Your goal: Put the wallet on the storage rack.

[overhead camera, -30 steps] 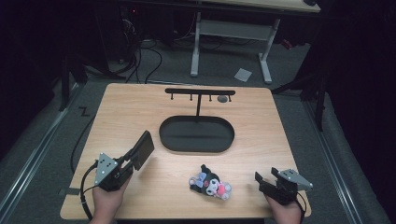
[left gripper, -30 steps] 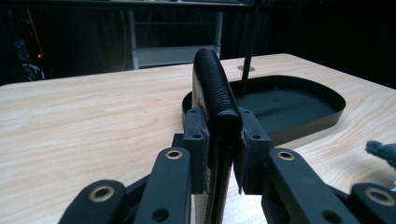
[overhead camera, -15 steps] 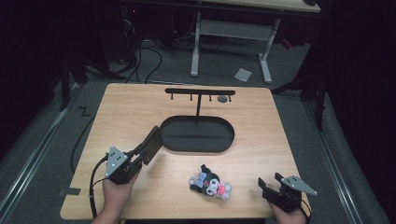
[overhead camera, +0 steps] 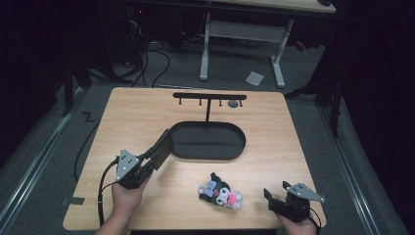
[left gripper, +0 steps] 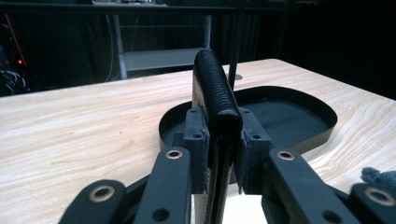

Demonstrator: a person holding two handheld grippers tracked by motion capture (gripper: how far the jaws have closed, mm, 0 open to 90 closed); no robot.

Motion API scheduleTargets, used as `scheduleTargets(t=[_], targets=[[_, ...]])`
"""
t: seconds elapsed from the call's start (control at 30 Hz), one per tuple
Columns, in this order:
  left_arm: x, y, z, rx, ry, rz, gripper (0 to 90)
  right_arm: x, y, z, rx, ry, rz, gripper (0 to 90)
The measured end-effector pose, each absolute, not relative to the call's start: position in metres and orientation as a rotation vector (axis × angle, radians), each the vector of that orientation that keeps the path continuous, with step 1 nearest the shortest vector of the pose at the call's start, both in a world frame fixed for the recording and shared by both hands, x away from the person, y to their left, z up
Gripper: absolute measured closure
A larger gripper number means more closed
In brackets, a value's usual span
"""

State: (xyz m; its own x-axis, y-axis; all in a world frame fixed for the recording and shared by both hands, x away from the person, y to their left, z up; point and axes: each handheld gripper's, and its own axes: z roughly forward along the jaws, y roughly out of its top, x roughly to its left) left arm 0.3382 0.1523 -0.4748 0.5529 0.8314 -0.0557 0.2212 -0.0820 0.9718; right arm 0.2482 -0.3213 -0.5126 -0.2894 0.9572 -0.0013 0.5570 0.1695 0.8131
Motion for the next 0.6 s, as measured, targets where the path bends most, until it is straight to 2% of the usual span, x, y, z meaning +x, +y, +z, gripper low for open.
scheduleTargets(t=[0.27,0.6], targets=[[0.351,0.135,-0.473,1.593,0.943,0.673,77.2,0.271,-0.320,-0.506,1.352,2.011,0.972,21.3],[0.367,0.105,-0.462,1.542,0.950,0.689,77.3,0.281,-0.318,-0.513,1.282,2.000,1.049,22.0]])
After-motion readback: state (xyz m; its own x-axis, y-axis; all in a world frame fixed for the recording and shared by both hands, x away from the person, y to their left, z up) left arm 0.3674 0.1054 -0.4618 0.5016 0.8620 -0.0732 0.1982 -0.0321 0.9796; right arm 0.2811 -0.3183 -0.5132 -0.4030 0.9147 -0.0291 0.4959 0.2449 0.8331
